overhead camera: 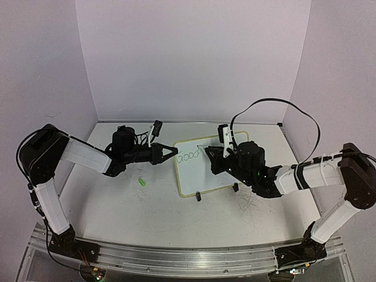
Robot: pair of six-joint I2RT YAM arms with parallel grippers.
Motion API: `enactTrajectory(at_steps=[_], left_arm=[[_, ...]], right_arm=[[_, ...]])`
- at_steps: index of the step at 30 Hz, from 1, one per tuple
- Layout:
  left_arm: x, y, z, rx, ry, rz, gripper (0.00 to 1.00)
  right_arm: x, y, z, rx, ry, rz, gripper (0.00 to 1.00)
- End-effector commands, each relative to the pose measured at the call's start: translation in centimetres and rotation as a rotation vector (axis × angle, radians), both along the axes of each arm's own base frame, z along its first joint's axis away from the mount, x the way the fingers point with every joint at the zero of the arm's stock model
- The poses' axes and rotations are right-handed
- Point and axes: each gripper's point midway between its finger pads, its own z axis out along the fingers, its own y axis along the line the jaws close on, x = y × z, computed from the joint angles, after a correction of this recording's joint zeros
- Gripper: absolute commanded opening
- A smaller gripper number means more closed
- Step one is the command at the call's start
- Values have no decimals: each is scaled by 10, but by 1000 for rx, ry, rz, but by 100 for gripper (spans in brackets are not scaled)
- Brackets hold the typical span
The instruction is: Write a sentence on the whiteboard
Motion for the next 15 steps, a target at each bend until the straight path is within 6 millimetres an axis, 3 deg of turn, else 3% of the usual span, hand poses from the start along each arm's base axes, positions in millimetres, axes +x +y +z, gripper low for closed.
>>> enactTrajectory(at_steps=[1,15], left_arm=[[0,-1,31,-27,-99,-6,0],[1,0,31,-23,-103,-2,0]], right_arm=[[2,-8,-14,-16,34,-24,0],[-7,-15,-37,-38,94,-23,0]])
